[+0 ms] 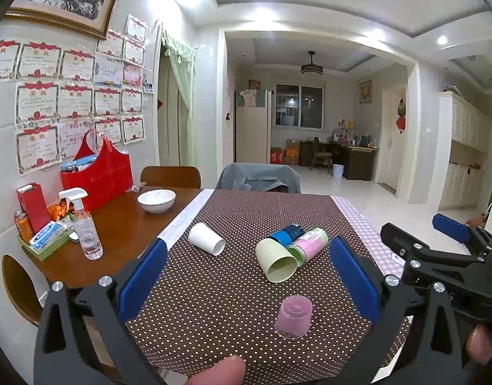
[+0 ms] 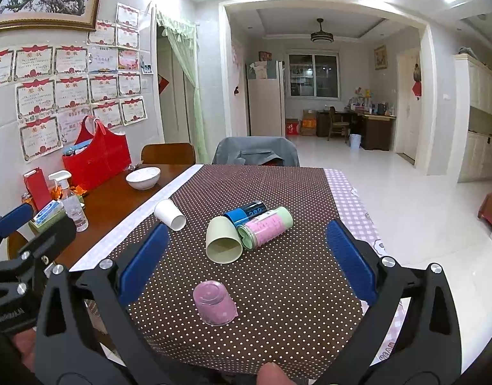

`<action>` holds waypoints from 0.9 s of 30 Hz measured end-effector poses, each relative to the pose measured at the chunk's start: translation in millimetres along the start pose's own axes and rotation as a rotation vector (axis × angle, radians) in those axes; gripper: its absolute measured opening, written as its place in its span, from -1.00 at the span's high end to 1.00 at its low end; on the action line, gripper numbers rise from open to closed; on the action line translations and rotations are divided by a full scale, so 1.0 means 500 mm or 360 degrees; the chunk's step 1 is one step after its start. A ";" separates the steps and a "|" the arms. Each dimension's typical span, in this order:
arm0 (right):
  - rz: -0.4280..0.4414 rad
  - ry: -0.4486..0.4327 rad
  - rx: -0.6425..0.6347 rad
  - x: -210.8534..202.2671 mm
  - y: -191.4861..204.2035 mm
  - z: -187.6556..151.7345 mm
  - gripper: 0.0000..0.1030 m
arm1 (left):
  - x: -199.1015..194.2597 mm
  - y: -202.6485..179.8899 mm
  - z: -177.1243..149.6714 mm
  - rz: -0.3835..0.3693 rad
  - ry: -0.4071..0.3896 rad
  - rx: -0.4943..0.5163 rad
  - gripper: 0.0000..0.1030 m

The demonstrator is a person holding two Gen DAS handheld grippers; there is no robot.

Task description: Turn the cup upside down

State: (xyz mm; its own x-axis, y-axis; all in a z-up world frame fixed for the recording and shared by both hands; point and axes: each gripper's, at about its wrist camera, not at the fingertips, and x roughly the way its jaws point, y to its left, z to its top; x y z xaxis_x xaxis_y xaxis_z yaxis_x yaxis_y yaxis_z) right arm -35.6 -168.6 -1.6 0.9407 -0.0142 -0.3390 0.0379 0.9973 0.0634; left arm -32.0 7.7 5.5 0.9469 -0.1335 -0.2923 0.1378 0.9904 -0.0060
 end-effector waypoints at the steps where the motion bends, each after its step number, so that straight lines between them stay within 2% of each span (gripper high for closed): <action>1: 0.0000 -0.0004 0.0002 -0.002 -0.001 0.001 -0.88 | -0.003 0.000 0.000 0.0007 -0.0007 0.0002 -0.93; 27: 0.0023 0.0003 -0.0003 -0.015 0.005 -0.002 -0.88 | 0.000 0.008 -0.009 0.0023 0.0021 -0.0030 -0.93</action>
State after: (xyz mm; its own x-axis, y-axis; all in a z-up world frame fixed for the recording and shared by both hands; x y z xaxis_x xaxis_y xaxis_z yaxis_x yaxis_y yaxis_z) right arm -42.9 -165.8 0.0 0.9405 0.0001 -0.3399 0.0239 0.9975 0.0665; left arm -32.9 11.8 1.5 0.9450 -0.1186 -0.3050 0.1183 0.9928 -0.0194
